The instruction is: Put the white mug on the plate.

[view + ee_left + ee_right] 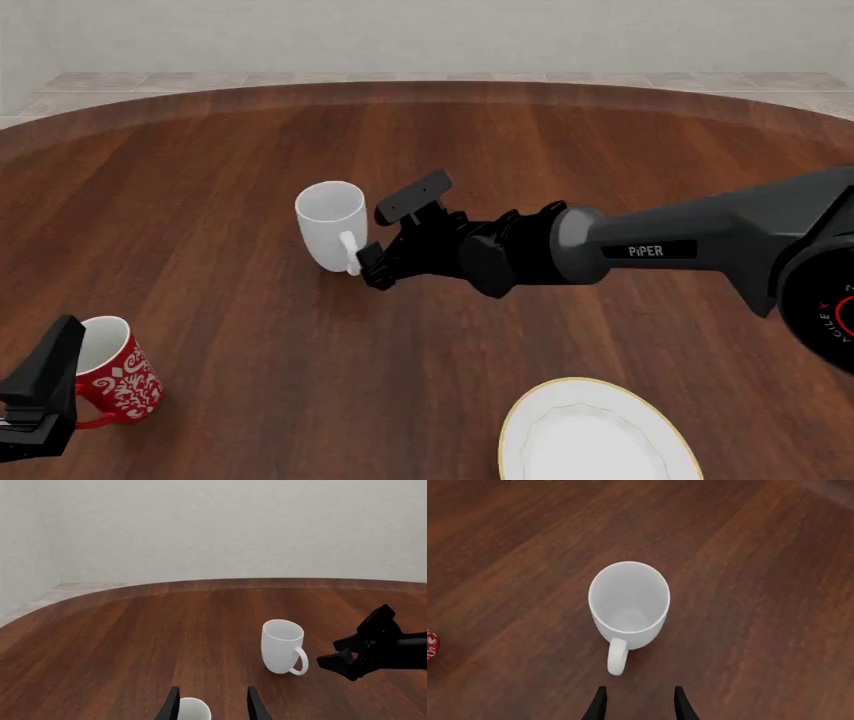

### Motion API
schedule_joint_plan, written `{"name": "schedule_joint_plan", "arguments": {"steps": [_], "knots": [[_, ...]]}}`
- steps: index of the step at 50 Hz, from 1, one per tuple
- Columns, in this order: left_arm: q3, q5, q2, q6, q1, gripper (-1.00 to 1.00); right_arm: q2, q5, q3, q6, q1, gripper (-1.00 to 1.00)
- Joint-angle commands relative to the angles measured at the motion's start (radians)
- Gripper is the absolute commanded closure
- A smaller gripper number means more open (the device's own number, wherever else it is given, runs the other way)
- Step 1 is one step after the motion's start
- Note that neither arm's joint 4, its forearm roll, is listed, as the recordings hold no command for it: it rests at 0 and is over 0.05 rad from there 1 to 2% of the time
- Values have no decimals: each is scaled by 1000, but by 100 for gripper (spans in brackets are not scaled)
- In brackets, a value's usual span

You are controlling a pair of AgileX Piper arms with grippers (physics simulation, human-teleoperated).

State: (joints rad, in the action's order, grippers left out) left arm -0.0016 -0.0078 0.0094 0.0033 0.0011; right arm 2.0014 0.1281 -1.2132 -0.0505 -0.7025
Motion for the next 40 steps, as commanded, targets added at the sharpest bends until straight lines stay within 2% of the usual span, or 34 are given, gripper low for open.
{"name": "schedule_joint_plan", "arguments": {"steps": [1,40], "knots": [[1,2,-3,0,0,-100,32,7,-26,23,-10,-100],[1,2,-3,0,0,-100,128,25,-93,57,-15,-100]]}}
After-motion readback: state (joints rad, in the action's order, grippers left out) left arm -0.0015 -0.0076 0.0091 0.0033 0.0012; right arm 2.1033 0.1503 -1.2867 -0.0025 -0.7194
